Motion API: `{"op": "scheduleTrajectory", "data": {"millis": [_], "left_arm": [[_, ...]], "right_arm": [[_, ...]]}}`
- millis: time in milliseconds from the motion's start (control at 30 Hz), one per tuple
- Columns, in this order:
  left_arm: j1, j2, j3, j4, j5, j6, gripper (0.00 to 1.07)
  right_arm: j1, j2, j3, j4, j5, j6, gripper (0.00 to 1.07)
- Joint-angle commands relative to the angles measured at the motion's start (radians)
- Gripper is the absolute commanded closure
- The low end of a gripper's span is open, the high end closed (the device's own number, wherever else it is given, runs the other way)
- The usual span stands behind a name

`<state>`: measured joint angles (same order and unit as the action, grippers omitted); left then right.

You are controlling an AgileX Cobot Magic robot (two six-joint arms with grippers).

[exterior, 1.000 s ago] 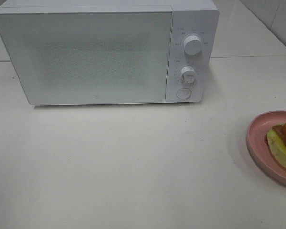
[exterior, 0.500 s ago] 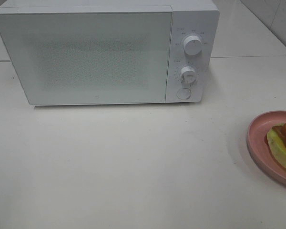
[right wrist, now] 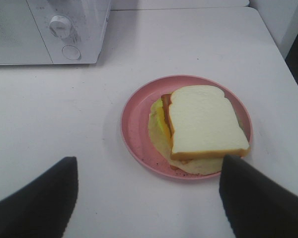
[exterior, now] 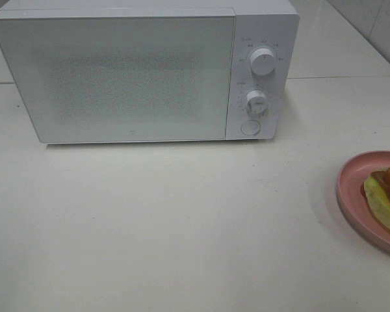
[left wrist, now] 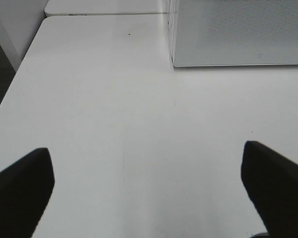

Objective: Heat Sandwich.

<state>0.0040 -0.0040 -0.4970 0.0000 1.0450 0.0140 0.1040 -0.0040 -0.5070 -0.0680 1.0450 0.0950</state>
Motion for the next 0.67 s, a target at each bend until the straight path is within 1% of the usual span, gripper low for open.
{"op": "scheduleTrajectory", "data": {"millis": [33,667], "left_arm": [[0.004,-0.026,0.003,0.0,-0.009,-0.004,0.1],[0.004,-0.026,0.003,0.0,-0.009,-0.004,0.1]], "right_arm": [[-0.004,-0.017,0.0,0.003,-0.008,0.001,0.32],[-0.004,-0.017,0.0,0.003,-0.008,0.0,0.32]]}}
